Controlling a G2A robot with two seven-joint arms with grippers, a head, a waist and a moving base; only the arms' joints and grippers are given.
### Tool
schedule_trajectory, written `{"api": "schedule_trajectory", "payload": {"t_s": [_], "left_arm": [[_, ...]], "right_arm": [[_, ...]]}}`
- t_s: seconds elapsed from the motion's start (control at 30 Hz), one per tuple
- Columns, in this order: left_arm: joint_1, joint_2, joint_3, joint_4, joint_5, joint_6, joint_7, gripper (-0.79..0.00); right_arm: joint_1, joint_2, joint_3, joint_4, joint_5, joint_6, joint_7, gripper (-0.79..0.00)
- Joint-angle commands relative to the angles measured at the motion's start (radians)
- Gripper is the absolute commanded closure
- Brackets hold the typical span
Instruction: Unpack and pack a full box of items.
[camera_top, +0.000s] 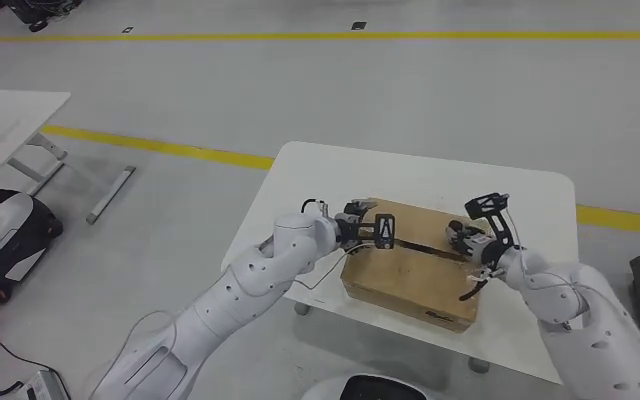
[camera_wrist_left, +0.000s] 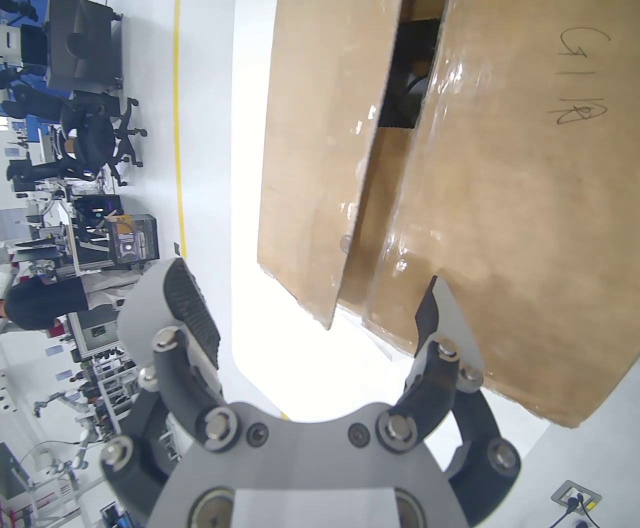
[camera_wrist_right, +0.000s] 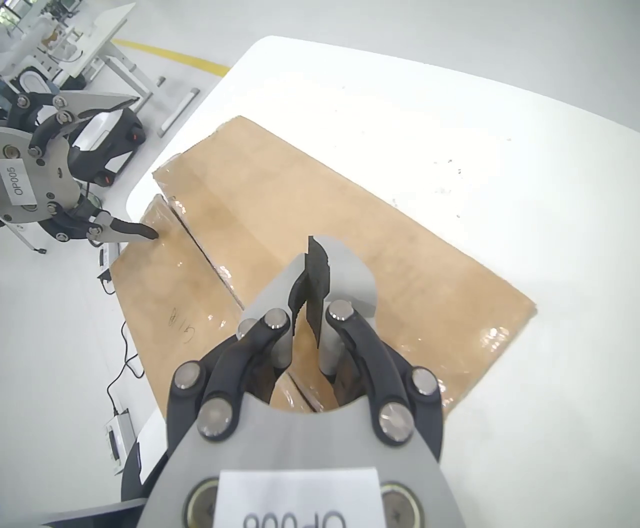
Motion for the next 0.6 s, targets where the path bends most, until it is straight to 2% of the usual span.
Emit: {"api": "schedule_trajectory", "payload": {"t_s": [0.0,0.33,0.57], "left_arm": [[-0.003,-0.002,-0.002,0.005,-0.005,-0.002,-0.008,-0.785],[-0.004,-0.007,-0.012,0.013,-0.020,-0.006,-0.033,-0.785],[0.000,-0.007,-0.026,-0.004,-0.022,-0.023,-0.046,-0.785]], "right_arm": [[-0.005,-0.006,-0.014,0.008,0.003,0.027,-0.027,0.000],[-0.061,-0.025,-0.085,-0.046,-0.098,0.118,-0.118,0.000],[-0.071,-0.038,-0.106,-0.022,-0.120,0.176,-0.150,0.000]]}}
